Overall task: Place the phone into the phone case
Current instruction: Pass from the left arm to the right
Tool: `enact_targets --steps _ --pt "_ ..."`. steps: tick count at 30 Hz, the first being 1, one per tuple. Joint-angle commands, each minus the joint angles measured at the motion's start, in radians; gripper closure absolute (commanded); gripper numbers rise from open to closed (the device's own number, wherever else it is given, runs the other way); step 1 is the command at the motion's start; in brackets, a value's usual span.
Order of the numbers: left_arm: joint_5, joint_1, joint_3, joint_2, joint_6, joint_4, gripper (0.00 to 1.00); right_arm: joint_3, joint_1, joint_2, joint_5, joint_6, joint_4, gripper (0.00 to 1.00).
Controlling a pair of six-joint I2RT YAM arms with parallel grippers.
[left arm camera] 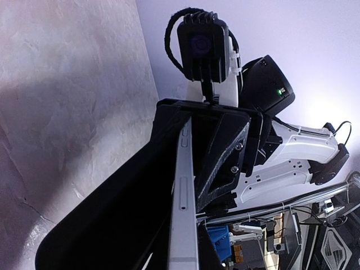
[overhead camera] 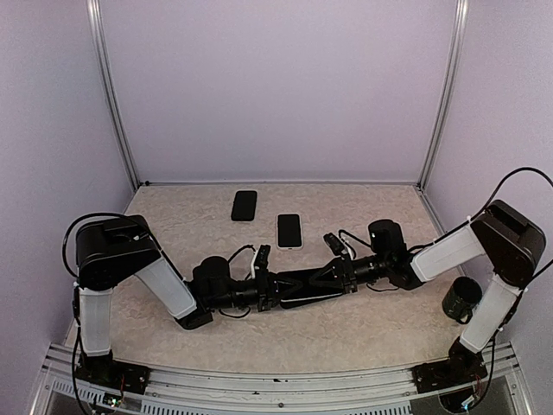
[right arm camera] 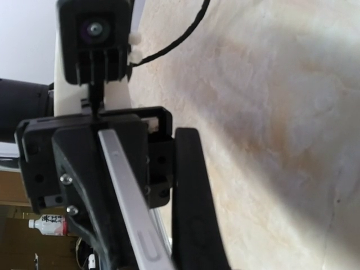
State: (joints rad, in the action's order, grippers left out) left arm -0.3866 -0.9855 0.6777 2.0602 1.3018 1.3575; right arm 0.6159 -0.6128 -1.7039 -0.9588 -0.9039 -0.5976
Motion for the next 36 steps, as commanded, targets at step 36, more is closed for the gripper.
enact_targets --steps 36 --pt "0.001 0.062 -0.089 -0.152 -0.060 -0.111 0.60 -0.049 0.045 -0.022 -0.095 -0.057 -0.218 0.94"
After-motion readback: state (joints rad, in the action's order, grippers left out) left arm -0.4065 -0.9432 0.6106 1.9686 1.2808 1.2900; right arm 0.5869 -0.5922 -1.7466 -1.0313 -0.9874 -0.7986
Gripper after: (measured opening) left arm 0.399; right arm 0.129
